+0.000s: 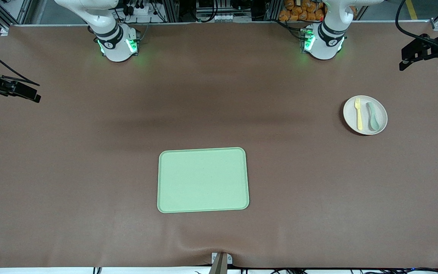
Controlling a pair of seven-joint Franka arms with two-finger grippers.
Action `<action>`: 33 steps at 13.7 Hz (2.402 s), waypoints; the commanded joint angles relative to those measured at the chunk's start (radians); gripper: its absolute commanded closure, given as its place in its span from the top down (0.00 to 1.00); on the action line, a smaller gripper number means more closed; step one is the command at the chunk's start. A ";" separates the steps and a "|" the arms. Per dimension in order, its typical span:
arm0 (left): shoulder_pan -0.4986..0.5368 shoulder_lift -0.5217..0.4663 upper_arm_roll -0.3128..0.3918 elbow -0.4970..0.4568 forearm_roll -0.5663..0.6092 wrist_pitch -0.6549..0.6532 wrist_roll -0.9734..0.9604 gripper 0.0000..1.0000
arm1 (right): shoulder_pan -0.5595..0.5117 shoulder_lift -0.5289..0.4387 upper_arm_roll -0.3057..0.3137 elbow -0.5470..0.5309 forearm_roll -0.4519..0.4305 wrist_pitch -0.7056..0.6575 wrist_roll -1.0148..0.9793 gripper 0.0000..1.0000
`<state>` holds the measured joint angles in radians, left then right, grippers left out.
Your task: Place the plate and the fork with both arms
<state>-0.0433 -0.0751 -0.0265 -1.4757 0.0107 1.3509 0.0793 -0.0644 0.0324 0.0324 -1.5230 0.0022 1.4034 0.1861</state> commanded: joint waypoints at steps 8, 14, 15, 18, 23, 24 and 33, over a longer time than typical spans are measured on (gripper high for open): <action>0.006 0.035 -0.003 0.015 0.022 -0.021 0.016 1.00 | 0.006 0.012 0.009 0.026 -0.013 -0.007 -0.005 1.00; 0.179 0.047 0.000 -0.226 0.104 0.052 0.040 1.00 | 0.003 0.012 0.008 0.026 -0.013 -0.008 -0.005 1.00; 0.215 0.046 0.000 -0.285 0.121 0.095 0.066 1.00 | 0.003 0.012 0.009 0.026 -0.013 -0.007 -0.005 1.00; 0.360 0.057 -0.001 -0.441 0.120 0.277 0.190 1.00 | 0.003 0.012 0.009 0.026 -0.013 -0.009 -0.005 1.00; 0.471 0.187 -0.003 -0.606 0.120 0.534 0.235 1.00 | 0.003 0.012 0.009 0.026 -0.013 -0.009 -0.005 1.00; 0.482 0.219 -0.003 -0.624 0.120 0.572 0.241 1.00 | 0.003 0.012 0.009 0.026 -0.011 -0.009 -0.005 1.00; 0.531 0.417 -0.001 -0.698 0.120 0.844 0.350 1.00 | 0.003 0.012 0.009 0.024 -0.011 -0.009 -0.007 1.00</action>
<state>0.4776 0.3263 -0.0203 -2.1604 0.1156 2.1523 0.4117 -0.0596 0.0345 0.0371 -1.5207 0.0022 1.4037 0.1861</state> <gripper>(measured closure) 0.000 0.000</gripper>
